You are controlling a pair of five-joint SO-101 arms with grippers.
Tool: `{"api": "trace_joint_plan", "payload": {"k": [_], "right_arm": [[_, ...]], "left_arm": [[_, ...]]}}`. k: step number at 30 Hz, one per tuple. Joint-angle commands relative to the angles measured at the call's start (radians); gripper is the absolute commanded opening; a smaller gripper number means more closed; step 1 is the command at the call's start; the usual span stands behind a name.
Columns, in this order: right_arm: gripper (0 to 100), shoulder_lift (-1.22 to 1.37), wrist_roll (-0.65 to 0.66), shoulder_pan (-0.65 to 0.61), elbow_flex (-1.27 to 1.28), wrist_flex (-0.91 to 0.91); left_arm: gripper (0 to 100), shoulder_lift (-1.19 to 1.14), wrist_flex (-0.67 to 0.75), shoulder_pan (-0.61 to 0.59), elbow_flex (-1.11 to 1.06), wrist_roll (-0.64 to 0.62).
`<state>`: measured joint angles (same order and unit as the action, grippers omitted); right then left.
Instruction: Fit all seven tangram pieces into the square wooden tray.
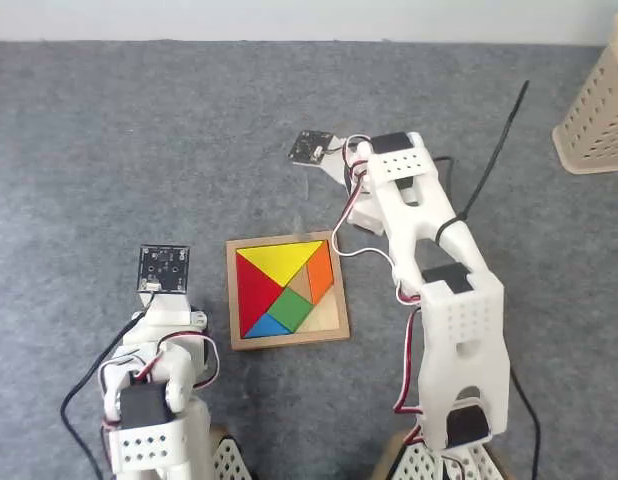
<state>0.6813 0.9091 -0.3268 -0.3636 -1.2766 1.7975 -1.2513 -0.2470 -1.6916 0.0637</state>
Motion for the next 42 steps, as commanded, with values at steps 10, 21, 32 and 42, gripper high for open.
{"api": "trace_joint_plan", "payload": {"k": [10, 21, 32, 42], "right_arm": [[7.4, -0.013, -0.181, 0.024, -0.055, -0.039], [6.9, -0.012, -0.723, 0.042, -0.269, -0.278], [9.9, -0.002, -0.750, -0.002, -0.288, -0.338], [27.5, -0.001, -0.559, -0.025, -0.261, -0.390]], "left_arm": [[1, 0.012, -0.005, -0.003, 0.005, 0.006], [1, 0.012, -0.005, -0.003, 0.005, 0.006], [1, 0.012, -0.005, -0.003, 0.005, 0.006], [1, 0.012, -0.005, -0.003, 0.005, 0.006]]}}
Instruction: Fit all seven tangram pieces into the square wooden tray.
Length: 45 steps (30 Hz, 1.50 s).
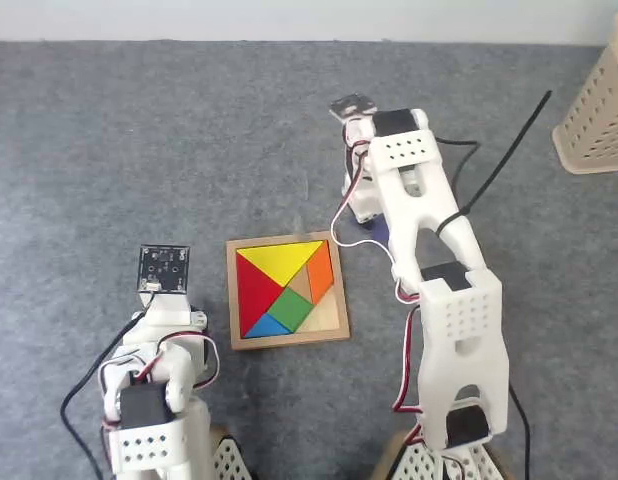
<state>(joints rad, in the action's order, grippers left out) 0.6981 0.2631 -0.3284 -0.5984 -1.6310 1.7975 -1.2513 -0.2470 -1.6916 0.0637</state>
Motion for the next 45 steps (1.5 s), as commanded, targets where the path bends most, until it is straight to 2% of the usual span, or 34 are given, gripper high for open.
{"api": "trace_joint_plan", "payload": {"k": [1, 9, 18, 27, 34, 42, 45], "right_arm": [[27.5, -0.018, 0.098, -0.027, -0.020, -0.031], [27.5, 0.094, 0.229, -0.025, -0.015, 0.056], [27.0, 0.131, 0.222, -0.021, -0.015, 0.127], [8.9, 0.133, 0.195, -0.021, -0.015, 0.140], [2.4, 0.059, 0.020, -0.022, -0.015, 0.128], [0.7, -0.114, -0.272, -0.050, 0.020, -0.081], [0.7, -0.145, -0.293, -0.068, 0.097, -0.033]], "left_arm": [[1, 0.012, -0.005, -0.003, 0.005, 0.006], [1, 0.012, -0.005, -0.003, 0.005, 0.006], [1, 0.012, -0.005, -0.003, 0.005, 0.006], [1, 0.012, -0.005, -0.003, 0.005, 0.006], [1, 0.012, -0.005, -0.003, 0.005, 0.006], [1, 0.012, -0.005, -0.003, 0.005, 0.006], [1, 0.012, -0.005, -0.003, 0.005, 0.006]]}}
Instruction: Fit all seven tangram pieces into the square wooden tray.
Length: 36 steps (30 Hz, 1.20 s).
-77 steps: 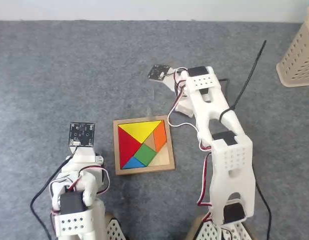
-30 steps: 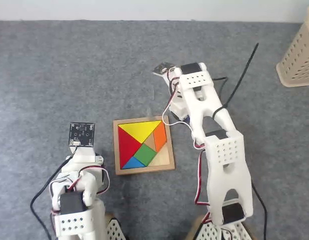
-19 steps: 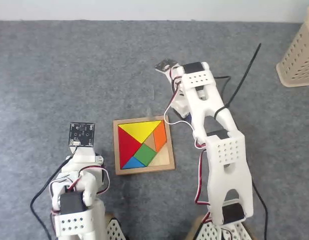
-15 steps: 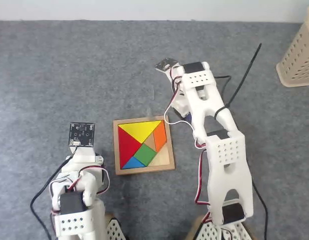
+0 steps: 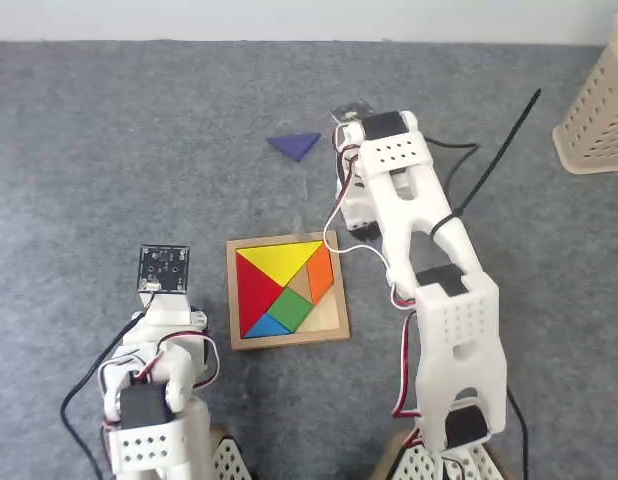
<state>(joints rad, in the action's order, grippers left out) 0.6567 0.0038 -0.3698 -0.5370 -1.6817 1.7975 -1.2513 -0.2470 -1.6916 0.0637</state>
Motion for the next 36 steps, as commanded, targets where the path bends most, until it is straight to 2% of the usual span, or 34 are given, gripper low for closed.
{"api": "trace_joint_plan", "payload": {"k": [1, 6, 9, 13, 19, 22, 28, 36], "right_arm": [[0.7, -0.113, -0.034, -0.028, 0.060, 0.054], [0.9, -0.186, -0.028, -0.012, 0.087, 0.137], [0.9, -0.225, -0.026, -0.039, 0.061, 0.251], [1.0, -0.177, -0.025, -0.070, 0.060, 0.532], [1.0, 0.019, -0.031, -0.076, 0.055, 1.095], [1.0, 0.107, -0.032, -0.108, 0.055, 1.250], [1.0, 0.213, -0.032, -0.133, 0.003, 1.412], [1.0, 0.417, -0.032, -0.131, -0.322, 1.291]], "left_arm": [[1, 0.012, -0.005, -0.003, 0.005, 0.006], [1, 0.012, -0.005, -0.003, 0.005, 0.006], [1, 0.012, -0.005, -0.003, 0.005, 0.006], [1, 0.012, -0.005, -0.003, 0.005, 0.006], [1, 0.012, -0.005, -0.003, 0.005, 0.006], [1, 0.012, -0.005, -0.003, 0.005, 0.006], [1, 0.012, -0.005, -0.003, 0.005, 0.006], [1, 0.012, -0.005, -0.003, 0.005, 0.006]]}}
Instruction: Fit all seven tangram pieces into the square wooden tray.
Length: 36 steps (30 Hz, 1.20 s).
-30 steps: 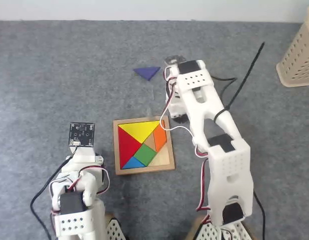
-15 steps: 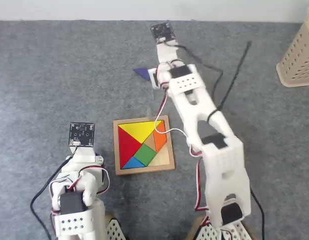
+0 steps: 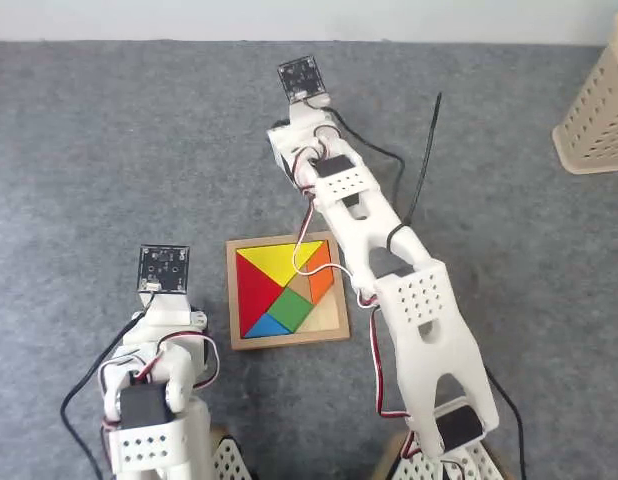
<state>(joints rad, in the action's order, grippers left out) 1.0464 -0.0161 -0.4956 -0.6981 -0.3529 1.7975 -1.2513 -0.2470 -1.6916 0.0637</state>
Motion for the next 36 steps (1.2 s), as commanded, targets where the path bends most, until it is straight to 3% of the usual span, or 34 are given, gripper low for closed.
{"api": "trace_joint_plan", "payload": {"k": [1, 11, 17, 23, 31, 36], "right_arm": [[1.0, 0.064, -0.012, -0.005, -0.209, -0.044], [0.8, 0.308, -0.012, -0.005, -0.698, -0.429], [0.8, 0.334, -0.012, -0.004, -0.796, -0.743], [0.8, 0.331, -0.011, 0.025, -0.799, -0.800], [0.9, 0.280, -0.003, 0.073, -0.951, -1.274], [0.9, 0.255, 0.192, 0.105, -0.980, -1.451]], "left_arm": [[1, 0.012, -0.005, -0.003, 0.005, 0.006], [1, 0.012, -0.005, -0.003, 0.005, 0.006], [1, 0.012, -0.005, -0.003, 0.005, 0.006], [1, 0.012, -0.005, -0.003, 0.005, 0.006], [1, 0.012, -0.005, -0.003, 0.005, 0.006], [1, 0.012, -0.005, -0.003, 0.005, 0.006]]}}
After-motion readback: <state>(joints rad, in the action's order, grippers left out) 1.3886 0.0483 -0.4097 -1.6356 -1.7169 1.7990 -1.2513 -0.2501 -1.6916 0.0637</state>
